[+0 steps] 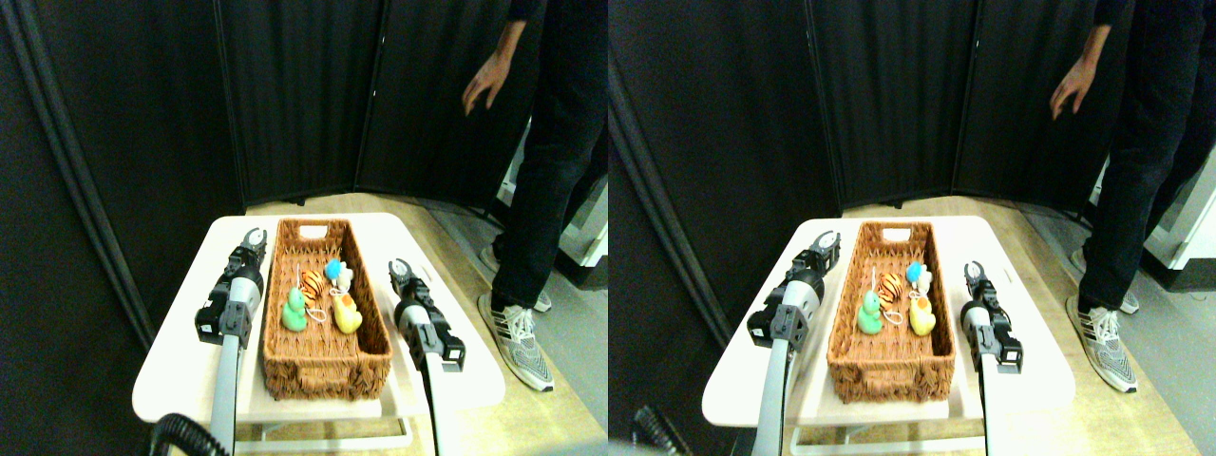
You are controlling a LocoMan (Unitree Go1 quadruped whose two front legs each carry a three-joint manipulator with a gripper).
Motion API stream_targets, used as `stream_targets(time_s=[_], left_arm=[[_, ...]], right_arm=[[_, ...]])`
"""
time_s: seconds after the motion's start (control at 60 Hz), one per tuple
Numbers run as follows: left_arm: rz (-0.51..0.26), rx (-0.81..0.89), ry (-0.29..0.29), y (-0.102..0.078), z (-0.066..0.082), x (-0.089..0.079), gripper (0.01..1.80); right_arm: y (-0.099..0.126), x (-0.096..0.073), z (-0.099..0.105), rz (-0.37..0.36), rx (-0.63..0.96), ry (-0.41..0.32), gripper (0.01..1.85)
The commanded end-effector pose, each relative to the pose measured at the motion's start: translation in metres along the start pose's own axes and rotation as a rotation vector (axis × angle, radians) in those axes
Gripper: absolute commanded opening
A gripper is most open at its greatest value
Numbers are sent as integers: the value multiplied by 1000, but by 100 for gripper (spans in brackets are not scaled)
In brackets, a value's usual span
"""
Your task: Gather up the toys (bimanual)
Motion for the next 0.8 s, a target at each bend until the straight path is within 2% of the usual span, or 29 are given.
stream_targets(time_s=[0.017, 0.133, 0.233, 0.35, 0.45, 0.6, 0.65, 0.717, 0.8], left_arm=[[-55, -23, -17, 3, 14, -3, 1], [-62, 12, -27, 10, 24, -6, 1], [-42, 31, -104, 21, 35, -8, 1], [-36, 55, -109, 36, 42, -8, 1], [-2, 34, -134, 48, 43, -8, 1], [2, 43, -166, 59, 40, -5, 1], [-1, 43, -171, 64, 39, -4, 1], [-2, 41, -175, 70, 39, -2, 1], [-4, 35, -177, 73, 38, -1, 1]], right_arm=[[9, -1, 4, 41, 3, -13, 1], [10, -1, 2, 32, 13, -10, 1], [12, -3, 0, 28, -1, -14, 1], [13, -4, 0, 20, 0, -15, 1], [13, -4, 0, 39, 8, -7, 1], [15, -4, 0, 59, 49, 17, 1], [16, -7, 0, 40, 54, 15, 1], [15, -12, 0, 25, 46, 7, 16], [12, -16, 0, 29, 61, 23, 24]])
